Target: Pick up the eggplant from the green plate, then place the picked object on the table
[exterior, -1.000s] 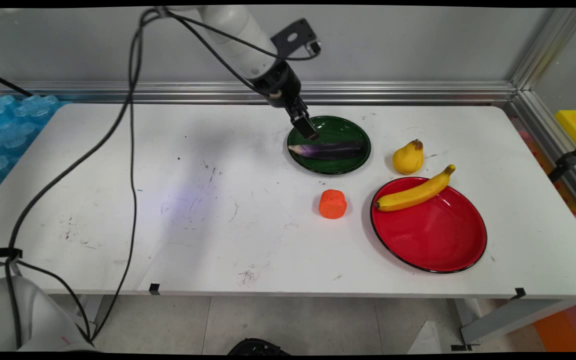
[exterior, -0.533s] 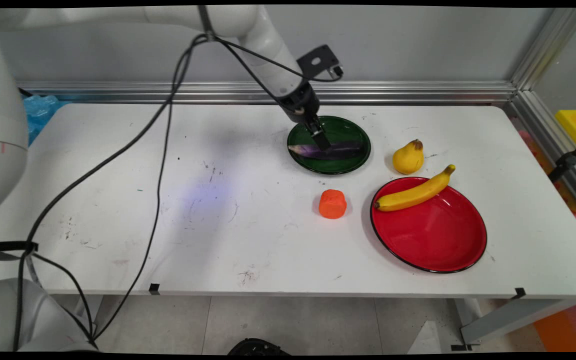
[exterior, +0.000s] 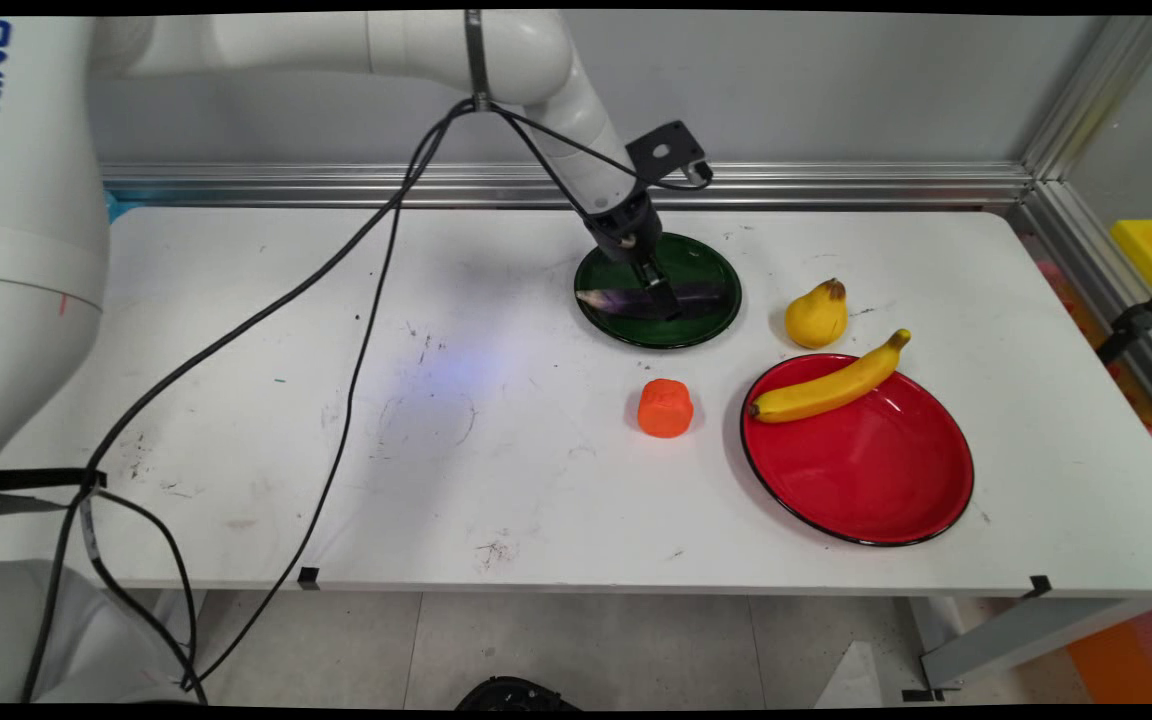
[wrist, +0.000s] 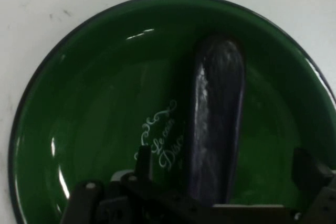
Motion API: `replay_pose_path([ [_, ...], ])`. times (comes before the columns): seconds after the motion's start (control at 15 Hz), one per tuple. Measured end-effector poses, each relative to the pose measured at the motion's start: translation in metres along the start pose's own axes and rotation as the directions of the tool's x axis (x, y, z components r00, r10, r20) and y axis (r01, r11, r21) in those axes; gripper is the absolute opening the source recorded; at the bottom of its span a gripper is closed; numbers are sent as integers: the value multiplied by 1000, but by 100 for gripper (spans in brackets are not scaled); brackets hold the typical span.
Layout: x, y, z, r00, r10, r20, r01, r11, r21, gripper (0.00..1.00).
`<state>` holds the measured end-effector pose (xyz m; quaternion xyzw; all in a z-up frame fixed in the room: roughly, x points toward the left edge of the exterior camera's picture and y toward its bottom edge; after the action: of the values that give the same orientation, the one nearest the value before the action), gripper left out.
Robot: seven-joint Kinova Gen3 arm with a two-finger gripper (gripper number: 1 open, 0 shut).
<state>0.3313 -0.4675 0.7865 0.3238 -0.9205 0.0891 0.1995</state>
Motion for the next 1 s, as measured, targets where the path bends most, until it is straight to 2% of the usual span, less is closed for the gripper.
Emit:
replay_pose_path([
  [0.13, 4, -1, 9, 1000, 5, 9, -5, 1000, -2, 100],
  [0.2, 5, -2, 12, 1000, 8, 12, -8, 1000, -3, 0],
  [0.6, 10, -1, 21, 999, 48, 23, -48, 999, -11, 0],
  [1.0, 13, 2, -3, 993, 114, 16, -114, 994, -2, 0],
])
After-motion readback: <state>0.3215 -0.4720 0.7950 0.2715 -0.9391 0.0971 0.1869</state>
